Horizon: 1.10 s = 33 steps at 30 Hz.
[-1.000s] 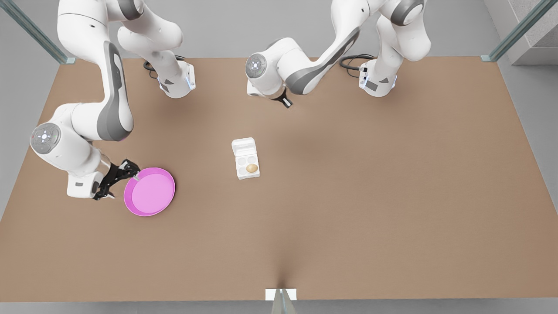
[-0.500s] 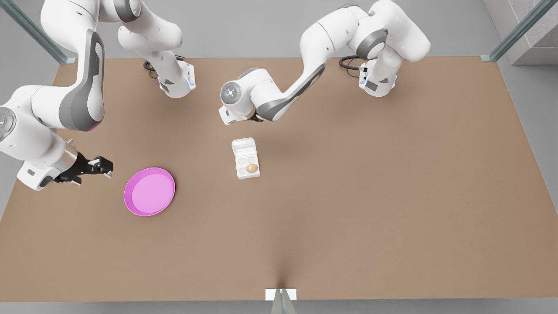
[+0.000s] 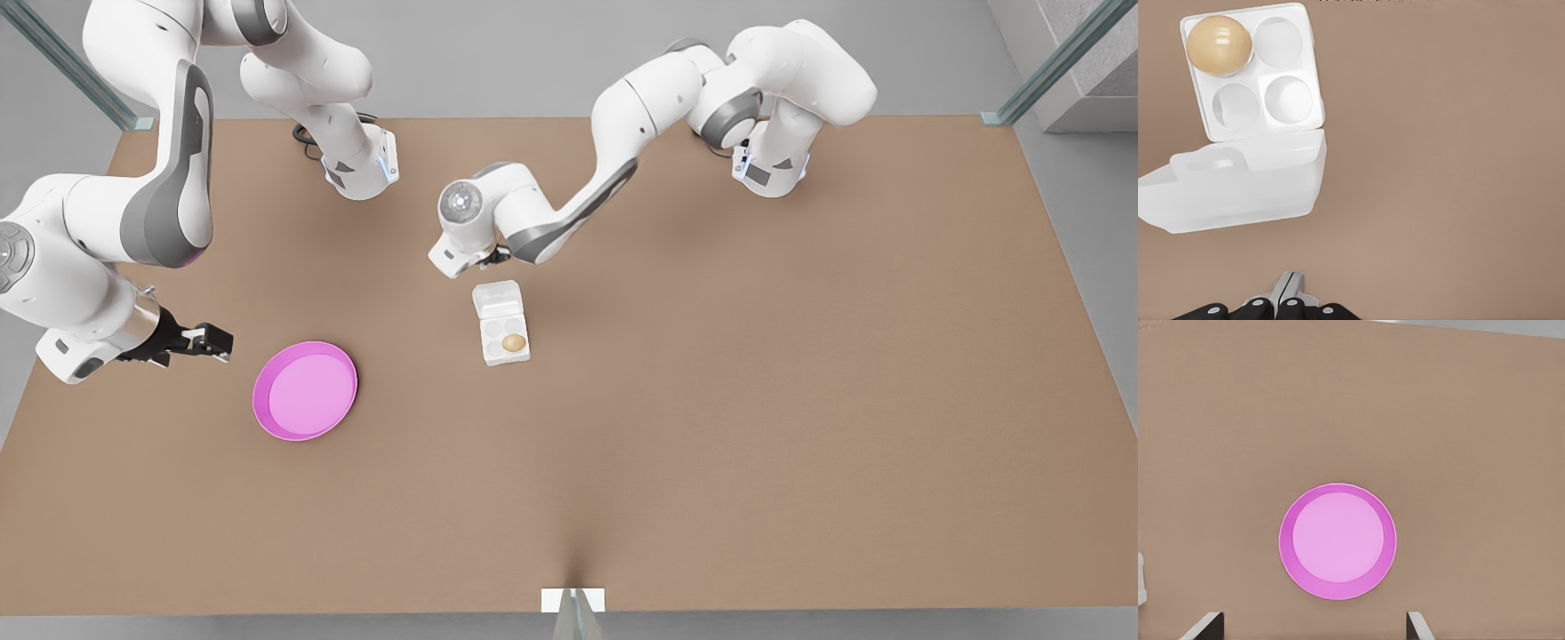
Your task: Pack egg into the box and close the box lid
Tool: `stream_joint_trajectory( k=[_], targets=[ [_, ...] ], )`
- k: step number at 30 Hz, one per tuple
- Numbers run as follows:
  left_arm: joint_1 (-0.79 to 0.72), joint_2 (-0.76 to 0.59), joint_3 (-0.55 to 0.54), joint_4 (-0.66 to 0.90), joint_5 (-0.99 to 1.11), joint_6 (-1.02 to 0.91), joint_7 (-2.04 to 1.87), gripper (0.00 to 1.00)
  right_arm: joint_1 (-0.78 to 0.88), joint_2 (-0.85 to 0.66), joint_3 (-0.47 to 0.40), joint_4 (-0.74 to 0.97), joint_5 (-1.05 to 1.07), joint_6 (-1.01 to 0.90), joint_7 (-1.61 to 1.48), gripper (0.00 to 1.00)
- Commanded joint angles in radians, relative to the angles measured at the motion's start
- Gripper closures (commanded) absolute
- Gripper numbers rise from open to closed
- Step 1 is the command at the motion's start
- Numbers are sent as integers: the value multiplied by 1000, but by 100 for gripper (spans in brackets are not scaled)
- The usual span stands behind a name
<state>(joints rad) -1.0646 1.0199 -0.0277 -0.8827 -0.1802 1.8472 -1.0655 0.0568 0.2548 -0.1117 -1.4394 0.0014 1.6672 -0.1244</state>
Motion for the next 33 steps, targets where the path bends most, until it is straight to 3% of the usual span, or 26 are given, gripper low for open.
stream_joint_trajectory(
  k=[1, 18, 20, 21, 22, 24, 26, 28, 29, 30, 31, 33],
  targets=[
    [0, 5, 5, 1, 4, 73, -292, 79, 0, 0, 0, 1, 2, 0, 124, 0],
    [75, 42, 38, 33, 33, 122, -232, 79, 2, -2, 1, 1, 0, -3, 124, 0],
    [80, 20, 40, 33, 54, 60, -218, 79, 2, -2, 0, 1, 0, -3, 124, 0],
    [80, -58, 32, 25, 54, -81, -145, 24, 2, -2, 0, 1, 0, -3, 124, 0],
    [78, -141, 28, 21, 54, -215, -114, 0, 2, -2, 0, 1, 0, -3, 124, 0],
    [116, -236, 100, 19, 54, -332, 76, 0, 2, -2, 0, 1, 0, -3, 124, 0],
    [414, -397, 110, 19, 59, -578, 545, 0, 0, 0, 0, 1, 0, -1, 124, 0],
    [636, -475, 229, -7, 62, -648, 870, 0, 0, -2, 0, 1, 2, -1, 124, 0],
    [736, -711, 128, -373, 132, -453, 917, 0, 0, 0, 0, 1, 2, -1, 124, 0],
    [879, -784, -35, -421, 211, -448, 921, 0, 0, 0, 0, 1, 2, -1, 124, 0],
    [917, -875, -43, -499, 212, -460, 934, 0, 0, 0, 0, 1, 2, 0, 124, 0],
    [933, -919, -49, -506, 211, -480, 932, 0, 0, 0, 0, 1, 2, -1, 124, 0]
  ],
)
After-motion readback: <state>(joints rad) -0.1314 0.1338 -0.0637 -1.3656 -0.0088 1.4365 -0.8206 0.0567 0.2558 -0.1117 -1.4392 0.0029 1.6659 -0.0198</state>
